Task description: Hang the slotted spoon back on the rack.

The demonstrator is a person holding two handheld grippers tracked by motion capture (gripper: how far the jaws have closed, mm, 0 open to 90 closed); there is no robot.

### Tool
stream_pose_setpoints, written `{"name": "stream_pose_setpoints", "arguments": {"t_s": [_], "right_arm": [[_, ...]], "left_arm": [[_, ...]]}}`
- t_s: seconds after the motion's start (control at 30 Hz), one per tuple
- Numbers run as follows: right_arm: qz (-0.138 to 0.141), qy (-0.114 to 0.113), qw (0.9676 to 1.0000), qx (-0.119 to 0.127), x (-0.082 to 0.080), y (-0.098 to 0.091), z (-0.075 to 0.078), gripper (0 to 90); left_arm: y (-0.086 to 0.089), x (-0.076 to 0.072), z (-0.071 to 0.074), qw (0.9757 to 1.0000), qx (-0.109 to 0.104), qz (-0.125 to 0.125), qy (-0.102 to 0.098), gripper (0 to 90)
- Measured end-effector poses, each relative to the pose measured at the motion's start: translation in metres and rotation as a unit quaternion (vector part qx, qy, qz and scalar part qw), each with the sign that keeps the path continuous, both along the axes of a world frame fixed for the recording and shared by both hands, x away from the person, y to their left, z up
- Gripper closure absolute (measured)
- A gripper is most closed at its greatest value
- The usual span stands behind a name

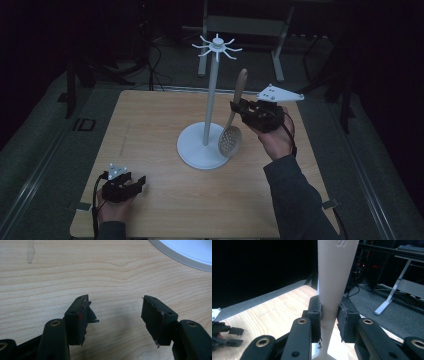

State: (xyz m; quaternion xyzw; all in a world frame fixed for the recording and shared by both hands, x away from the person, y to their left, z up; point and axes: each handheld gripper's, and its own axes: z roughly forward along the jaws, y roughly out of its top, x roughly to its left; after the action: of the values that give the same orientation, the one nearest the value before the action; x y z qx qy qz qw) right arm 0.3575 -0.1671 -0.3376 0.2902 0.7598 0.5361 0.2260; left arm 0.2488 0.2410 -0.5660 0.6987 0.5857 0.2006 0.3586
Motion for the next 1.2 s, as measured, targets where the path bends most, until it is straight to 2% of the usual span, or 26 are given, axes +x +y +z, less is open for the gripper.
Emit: {"name": "stream_pose_setpoints", "arguments": {"t_s": [0.67,1.2], "right_arm": [[-0.01,-0.001,0.9999,0.013,0.007,0.007,0.015,74.1],[-0.019,0.005,0.9998,0.003,0.015,0.018,0.02,74.1]], "left_arm": [[0.0,0.0,0.0,1.0,0.001,0.0,0.0,39.8],[0.001,0.0,0.001,1.0,-0.001,0.0,-0.002,39.8]]}}
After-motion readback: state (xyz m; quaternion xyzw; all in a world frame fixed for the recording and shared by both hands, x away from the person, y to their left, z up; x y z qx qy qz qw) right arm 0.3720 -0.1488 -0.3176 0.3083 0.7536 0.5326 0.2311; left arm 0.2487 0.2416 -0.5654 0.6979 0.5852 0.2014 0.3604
